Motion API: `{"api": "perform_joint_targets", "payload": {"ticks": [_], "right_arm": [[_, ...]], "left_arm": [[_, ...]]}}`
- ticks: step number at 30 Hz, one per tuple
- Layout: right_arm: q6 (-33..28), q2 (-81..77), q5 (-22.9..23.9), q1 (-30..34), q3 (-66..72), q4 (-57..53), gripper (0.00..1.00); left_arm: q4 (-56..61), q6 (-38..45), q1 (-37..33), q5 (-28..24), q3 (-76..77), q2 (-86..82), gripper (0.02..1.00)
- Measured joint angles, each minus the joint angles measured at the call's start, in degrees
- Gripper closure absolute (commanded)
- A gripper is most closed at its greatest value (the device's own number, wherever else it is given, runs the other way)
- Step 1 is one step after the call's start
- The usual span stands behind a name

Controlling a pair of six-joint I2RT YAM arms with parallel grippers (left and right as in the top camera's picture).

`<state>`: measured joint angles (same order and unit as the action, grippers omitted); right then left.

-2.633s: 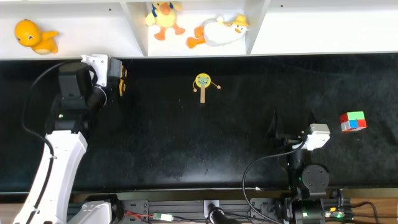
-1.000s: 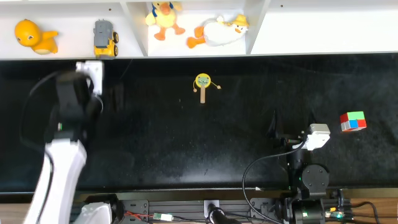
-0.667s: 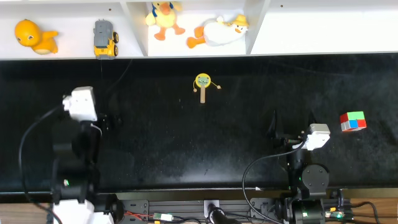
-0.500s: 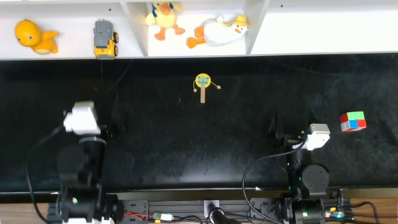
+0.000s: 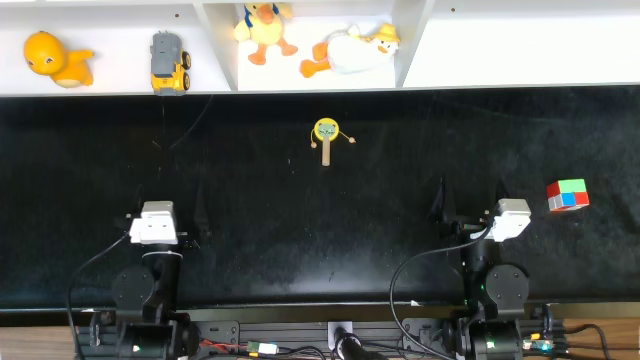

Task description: Store Toys

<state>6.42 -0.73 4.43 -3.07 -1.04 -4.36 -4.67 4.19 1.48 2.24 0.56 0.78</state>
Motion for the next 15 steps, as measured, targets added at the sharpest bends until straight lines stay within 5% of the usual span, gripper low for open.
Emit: {"api": "perform_joint_targets", "payload": {"ticks": [15], "right_arm": [[0.0,0.0,0.0,0.0,0.0,0.0,0.007]], "left_arm": [[0.0,0.7,0.0,-0.5,0.0,0.0,0.020]]}}
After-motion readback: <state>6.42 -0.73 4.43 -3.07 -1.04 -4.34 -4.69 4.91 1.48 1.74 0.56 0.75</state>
